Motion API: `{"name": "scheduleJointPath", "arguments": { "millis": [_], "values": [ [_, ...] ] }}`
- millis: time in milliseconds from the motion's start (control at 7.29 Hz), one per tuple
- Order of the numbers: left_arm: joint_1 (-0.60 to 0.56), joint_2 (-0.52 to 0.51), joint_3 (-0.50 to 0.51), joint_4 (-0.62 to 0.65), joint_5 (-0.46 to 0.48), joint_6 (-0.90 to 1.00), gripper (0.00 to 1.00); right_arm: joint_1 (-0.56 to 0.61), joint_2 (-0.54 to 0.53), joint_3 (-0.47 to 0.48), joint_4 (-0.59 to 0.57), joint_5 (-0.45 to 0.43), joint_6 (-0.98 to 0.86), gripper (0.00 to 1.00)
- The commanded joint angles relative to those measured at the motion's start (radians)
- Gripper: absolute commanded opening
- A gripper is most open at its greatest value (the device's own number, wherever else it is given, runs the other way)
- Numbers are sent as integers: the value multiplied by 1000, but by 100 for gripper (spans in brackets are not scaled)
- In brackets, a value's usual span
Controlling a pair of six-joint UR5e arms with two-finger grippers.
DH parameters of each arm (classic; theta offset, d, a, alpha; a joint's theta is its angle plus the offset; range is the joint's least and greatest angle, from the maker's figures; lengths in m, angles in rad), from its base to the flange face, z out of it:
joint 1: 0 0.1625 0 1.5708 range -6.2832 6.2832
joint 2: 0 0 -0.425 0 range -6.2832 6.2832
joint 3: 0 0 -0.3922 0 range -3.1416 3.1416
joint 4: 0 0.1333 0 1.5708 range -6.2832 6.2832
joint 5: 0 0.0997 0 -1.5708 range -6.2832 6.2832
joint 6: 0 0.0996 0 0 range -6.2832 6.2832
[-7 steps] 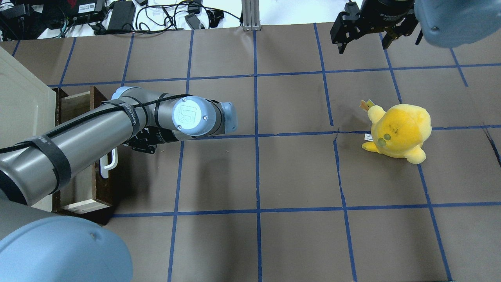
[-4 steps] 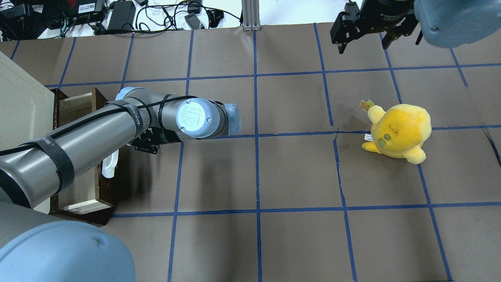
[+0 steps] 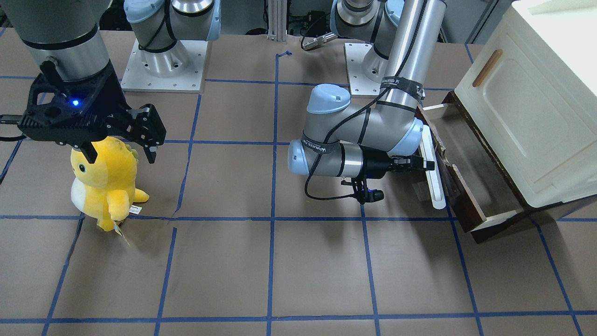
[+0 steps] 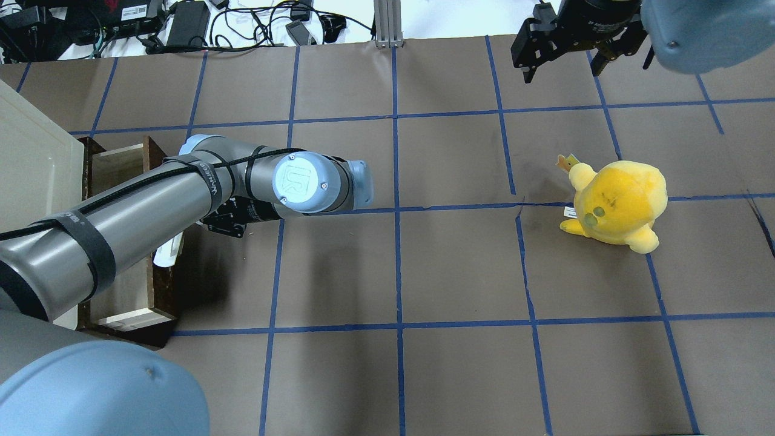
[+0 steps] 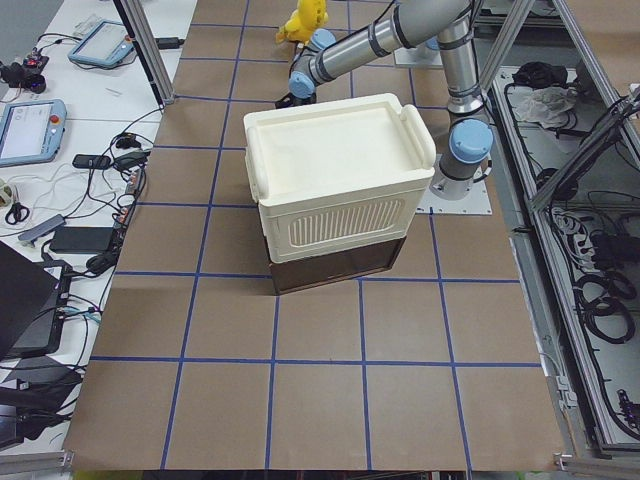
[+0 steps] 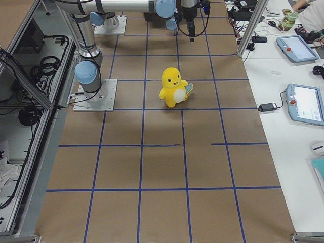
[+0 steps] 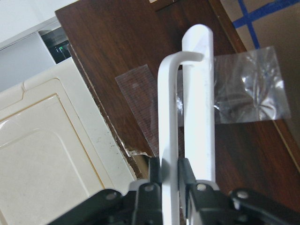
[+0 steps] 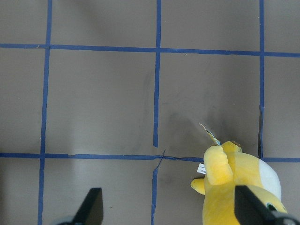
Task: Pull drawer sideways
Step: 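Pull the handle with the left gripper, sliding the drawer outward, then open the left gripper and lift it away from the handle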
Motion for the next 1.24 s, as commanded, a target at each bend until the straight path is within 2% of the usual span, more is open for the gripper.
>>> {"name": "scheduleJointPath", "arguments": {
  "millis": [0, 275, 412, 686, 1098],
  "values": [
    [-9, 44, 32, -1, -11, 74, 44, 0, 0, 0, 0, 0, 0, 100],
    [-9, 132, 224, -1, -251, 320, 47, 0, 0, 0, 0, 0, 0, 100],
    [-9, 184, 289, 1, -320, 449, 47, 0, 0, 0, 0, 0, 0, 100],
    [10, 308, 330, 25, -508, 576, 46, 0, 0, 0, 0, 0, 0, 100],
    [170, 480, 335, 157, -991, 630, 48, 0, 0, 0, 0, 1, 0, 100]
  ]
}}
